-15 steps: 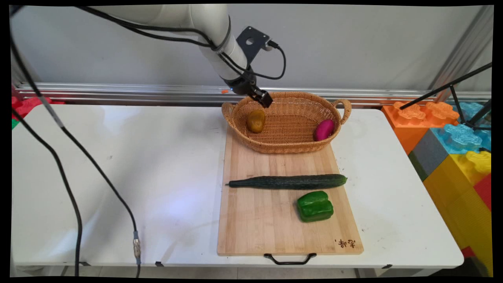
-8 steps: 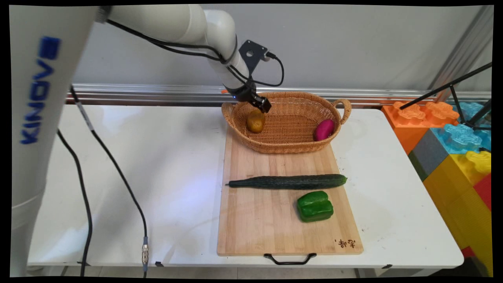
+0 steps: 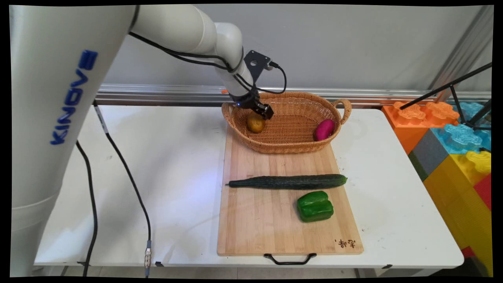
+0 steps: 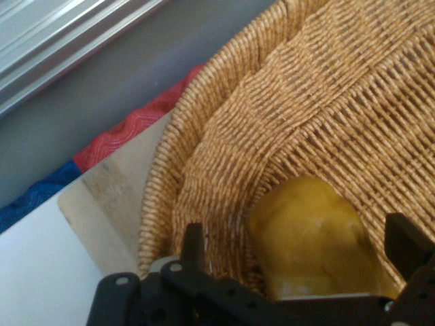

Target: Pick up the potato from the vegetable basket, then place the picked object on the cutting board

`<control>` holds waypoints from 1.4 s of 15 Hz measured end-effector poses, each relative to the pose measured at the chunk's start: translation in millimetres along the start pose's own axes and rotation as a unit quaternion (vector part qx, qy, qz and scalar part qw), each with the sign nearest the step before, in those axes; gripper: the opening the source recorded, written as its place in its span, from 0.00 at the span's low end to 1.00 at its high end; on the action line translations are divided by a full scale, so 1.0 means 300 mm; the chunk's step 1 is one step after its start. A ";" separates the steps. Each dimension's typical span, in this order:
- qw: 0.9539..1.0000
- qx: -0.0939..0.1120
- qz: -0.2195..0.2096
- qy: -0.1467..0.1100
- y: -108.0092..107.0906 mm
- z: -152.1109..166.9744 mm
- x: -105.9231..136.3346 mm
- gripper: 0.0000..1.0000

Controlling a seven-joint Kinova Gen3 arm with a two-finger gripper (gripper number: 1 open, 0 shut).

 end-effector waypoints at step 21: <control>0.994 -0.021 0.106 0.015 0.114 -0.003 0.005 0.00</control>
